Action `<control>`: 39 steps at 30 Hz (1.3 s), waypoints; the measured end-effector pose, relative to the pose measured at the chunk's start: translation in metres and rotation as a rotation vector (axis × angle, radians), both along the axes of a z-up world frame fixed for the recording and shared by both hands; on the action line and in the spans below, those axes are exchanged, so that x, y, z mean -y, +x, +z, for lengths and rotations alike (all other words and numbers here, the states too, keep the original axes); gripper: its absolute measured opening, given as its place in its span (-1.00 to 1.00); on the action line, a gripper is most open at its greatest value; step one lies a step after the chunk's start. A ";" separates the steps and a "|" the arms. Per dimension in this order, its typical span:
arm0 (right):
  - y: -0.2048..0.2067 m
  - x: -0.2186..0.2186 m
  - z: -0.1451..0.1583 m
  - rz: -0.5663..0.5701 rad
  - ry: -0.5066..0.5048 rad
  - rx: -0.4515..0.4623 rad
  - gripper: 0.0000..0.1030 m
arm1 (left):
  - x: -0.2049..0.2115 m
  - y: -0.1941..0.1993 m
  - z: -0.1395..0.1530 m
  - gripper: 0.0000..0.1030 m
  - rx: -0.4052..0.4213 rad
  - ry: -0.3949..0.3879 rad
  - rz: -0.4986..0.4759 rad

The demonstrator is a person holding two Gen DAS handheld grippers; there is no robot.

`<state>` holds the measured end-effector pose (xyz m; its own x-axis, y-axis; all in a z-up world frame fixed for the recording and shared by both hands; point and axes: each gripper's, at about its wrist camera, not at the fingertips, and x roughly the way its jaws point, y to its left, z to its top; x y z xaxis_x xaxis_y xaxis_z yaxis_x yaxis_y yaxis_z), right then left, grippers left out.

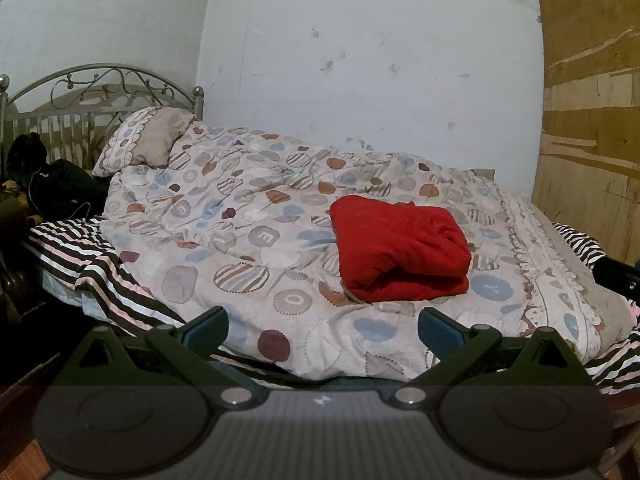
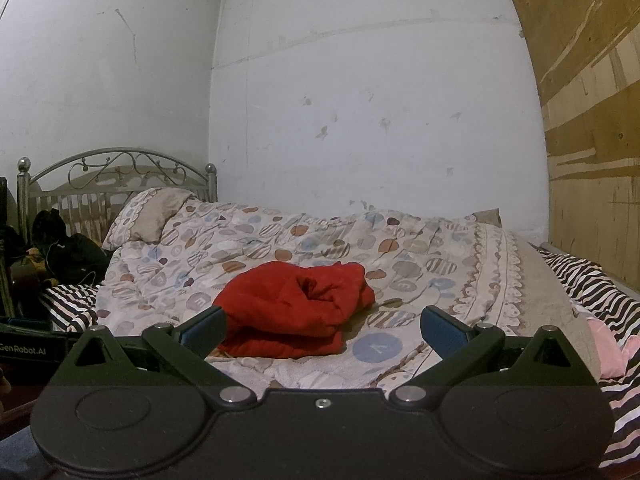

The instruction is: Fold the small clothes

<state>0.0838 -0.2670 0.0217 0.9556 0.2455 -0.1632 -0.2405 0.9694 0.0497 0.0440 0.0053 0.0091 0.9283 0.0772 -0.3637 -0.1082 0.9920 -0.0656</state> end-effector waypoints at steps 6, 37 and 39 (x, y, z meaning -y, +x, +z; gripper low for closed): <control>0.000 0.000 0.000 0.000 -0.001 0.000 0.99 | 0.000 0.000 0.000 0.99 0.000 0.001 0.000; 0.000 -0.003 0.000 0.000 0.000 -0.003 0.99 | -0.001 -0.007 0.003 0.99 -0.018 0.052 0.083; 0.000 -0.003 0.000 0.000 -0.001 -0.002 0.99 | -0.001 -0.007 0.003 0.99 -0.019 0.056 0.079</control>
<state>0.0836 -0.2640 0.0221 0.9553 0.2451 -0.1652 -0.2402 0.9695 0.0492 0.0369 0.0061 0.0124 0.9113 0.1709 -0.3745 -0.1871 0.9823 -0.0070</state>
